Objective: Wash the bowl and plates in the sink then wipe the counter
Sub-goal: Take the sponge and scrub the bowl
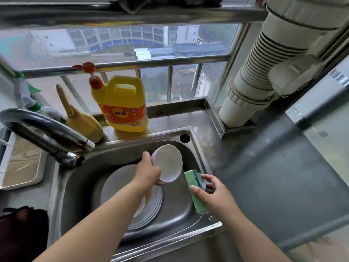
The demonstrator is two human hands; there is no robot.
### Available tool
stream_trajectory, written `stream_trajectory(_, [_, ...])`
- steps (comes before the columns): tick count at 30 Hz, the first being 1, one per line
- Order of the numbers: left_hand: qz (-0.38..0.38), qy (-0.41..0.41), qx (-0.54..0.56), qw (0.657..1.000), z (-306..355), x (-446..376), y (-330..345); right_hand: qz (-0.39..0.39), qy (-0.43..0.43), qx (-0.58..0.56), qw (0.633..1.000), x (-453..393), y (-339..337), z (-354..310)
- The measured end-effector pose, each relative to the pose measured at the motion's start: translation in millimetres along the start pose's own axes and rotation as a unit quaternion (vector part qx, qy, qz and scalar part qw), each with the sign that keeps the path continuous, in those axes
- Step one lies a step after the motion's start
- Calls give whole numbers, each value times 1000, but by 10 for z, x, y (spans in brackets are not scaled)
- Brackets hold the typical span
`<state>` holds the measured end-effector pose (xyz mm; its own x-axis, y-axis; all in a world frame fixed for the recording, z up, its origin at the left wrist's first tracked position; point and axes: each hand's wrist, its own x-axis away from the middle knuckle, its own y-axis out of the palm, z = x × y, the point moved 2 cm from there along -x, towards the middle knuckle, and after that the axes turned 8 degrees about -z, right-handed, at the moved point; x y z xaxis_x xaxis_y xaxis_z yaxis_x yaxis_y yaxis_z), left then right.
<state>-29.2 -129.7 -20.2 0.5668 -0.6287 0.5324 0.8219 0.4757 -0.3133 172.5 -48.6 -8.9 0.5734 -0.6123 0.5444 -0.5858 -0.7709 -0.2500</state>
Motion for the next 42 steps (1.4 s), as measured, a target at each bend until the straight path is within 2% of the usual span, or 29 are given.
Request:
stream_trajectory(2, [-31, -41, 79, 996, -108, 89, 15, 4, -18, 82, 996, -6, 62, -117])
stream_trajectory(6, [-98, -44, 151, 983, -279, 256, 31, -12, -111, 243, 964, -98, 316, -318])
stream_trajectory(9, [-130, -34, 201, 970, -291, 378, 25, -30, -170, 417, 892, -157, 599, -378])
stream_trajectory(11, [-118, -25, 219, 968, -301, 425, -31, -69, -177, 478, 858, -173, 760, -349])
stream_trajectory(13, [-103, -28, 222, 969, -337, 467, -113, -90, -247, 508, 820, -172, 821, -331])
stream_trajectory(14, [-97, -31, 213, 972, -354, 494, -154, -93, -299, 534, 785, -192, 813, -317])
stream_trajectory(17, [-117, -50, 170, 977, -337, 554, -260, -78, -427, 681, 590, -385, 659, -424])
stream_trajectory(18, [-128, -55, 161, 977, -293, 563, -302, -73, -459, 696, 548, -444, 618, -528])
stream_trajectory(19, [-137, -54, 156, 977, -242, 559, -345, -67, -479, 700, 525, -482, 600, -638])
stream_trajectory(21, [-136, -37, 156, 978, -149, 539, -428, -36, -470, 704, 531, -505, 633, -760])
stream_trajectory(22, [-125, -28, 165, 978, -128, 529, -454, -23, -433, 704, 562, -459, 677, -778])
stream_trajectory(25, [-84, -27, 210, 974, -147, 533, -434, -69, -252, 625, 736, -224, 918, -687])
stream_trajectory(26, [-75, -33, 217, 973, -169, 544, -412, -94, -216, 580, 780, -156, 997, -640])
stream_trajectory(27, [-66, -42, 223, 972, -193, 557, -400, -101, -228, 547, 799, -130, 1053, -571])
stream_trajectory(29, [-63, -65, 234, 968, -219, 604, -430, -121, -295, 549, 772, -94, 1054, -494])
stream_trajectory(31, [-97, -89, 214, 968, -237, 651, -507, -144, -350, 603, 702, -160, 917, -522])
stream_trajectory(32, [-131, -99, 193, 967, -216, 674, -550, -136, -403, 635, 644, -245, 842, -598])
stream_trajectory(35, [-229, -112, 135, 957, -40, 731, -675, -102, -548, 717, 418, -387, 744, -974])
stream_trajectory(36, [-250, -111, 119, 954, 26, 741, -708, -102, -580, 727, 353, -412, 751, -1075])
stream_trajectory(37, [-263, -107, 105, 953, 77, 754, -737, -99, -589, 738, 313, -414, 754, -1162])
stream_trajectory(38, [-268, -101, 93, 954, 101, 758, -758, -103, -584, 741, 315, -390, 752, -1211])
stream_trajectory(39, [-265, -96, 88, 956, 93, 755, -773, -101, -577, 734, 344, -376, 750, -1199])
stream_trajectory(42, [-223, -97, 118, 963, -33, 735, -723, -100, -473, 725, 491, -275, 753, -886])
